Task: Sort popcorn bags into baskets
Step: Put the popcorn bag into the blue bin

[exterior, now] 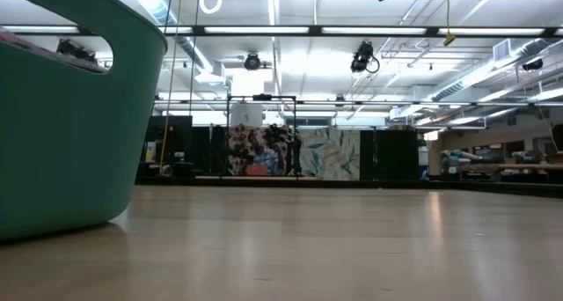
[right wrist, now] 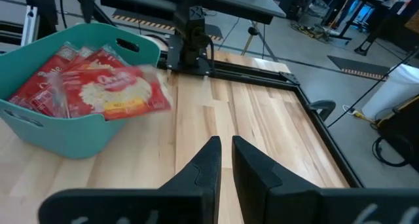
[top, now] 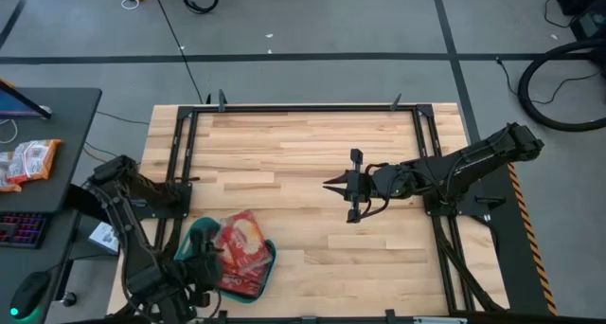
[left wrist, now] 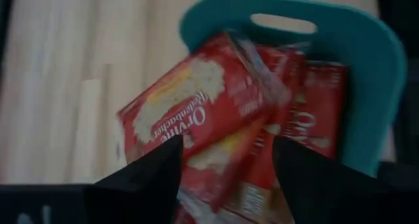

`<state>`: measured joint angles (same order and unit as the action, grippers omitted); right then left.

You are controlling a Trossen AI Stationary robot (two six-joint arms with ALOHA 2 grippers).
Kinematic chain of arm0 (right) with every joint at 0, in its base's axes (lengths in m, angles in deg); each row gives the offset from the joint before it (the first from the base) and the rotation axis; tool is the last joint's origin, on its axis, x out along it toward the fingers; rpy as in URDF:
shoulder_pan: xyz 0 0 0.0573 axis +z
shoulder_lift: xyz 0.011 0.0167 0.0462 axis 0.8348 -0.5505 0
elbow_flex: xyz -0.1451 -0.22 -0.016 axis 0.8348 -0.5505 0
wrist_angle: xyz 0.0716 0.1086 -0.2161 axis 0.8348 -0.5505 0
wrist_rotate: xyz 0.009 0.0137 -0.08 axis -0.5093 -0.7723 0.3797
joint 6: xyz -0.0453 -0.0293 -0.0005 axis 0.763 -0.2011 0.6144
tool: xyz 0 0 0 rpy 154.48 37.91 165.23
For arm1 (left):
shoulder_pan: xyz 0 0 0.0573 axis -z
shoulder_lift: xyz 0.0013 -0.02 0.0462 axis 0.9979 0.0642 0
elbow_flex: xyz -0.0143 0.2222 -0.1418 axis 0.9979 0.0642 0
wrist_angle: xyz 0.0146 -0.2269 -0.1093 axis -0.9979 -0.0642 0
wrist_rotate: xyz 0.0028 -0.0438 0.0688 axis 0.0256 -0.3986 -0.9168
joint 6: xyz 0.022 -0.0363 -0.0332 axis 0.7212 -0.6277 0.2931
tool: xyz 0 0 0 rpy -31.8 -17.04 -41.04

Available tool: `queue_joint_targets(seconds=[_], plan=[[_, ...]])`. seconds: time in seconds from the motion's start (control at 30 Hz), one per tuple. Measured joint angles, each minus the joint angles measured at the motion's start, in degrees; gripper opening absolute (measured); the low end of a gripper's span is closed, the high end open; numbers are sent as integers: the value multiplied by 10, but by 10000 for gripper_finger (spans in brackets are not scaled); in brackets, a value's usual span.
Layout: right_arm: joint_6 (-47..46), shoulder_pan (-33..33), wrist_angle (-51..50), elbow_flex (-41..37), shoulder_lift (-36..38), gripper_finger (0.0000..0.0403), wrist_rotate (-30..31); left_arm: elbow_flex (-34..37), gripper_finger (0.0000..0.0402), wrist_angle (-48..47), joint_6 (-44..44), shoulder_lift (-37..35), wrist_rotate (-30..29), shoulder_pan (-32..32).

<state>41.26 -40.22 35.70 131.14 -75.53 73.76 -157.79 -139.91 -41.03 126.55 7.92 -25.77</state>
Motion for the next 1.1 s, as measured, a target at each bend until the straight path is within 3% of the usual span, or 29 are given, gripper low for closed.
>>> queue_joint_targets(seconds=[0.23, 0.37, 0.63, 0.87, 1.1], plan=[[-6, 0, 0, 0, 0, 42, -30, 0, 205, -56, 3, 12, -61, -61], [-19, -1, -9, 0, -7, 39, -34, 0, 185, -57, 56, 16, -61, -97], [2, -9, -20, 0, -125, 50, -49, 1, 159, -56, 71, 16, -118, -107], [56, -46, 57, 0, -211, 83, -140, 1, 141, -52, 81, 16, -124, -128], [62, -133, 98, 0, -240, 124, -235, 43, 119, 32, 228, 7, -116, -207]])
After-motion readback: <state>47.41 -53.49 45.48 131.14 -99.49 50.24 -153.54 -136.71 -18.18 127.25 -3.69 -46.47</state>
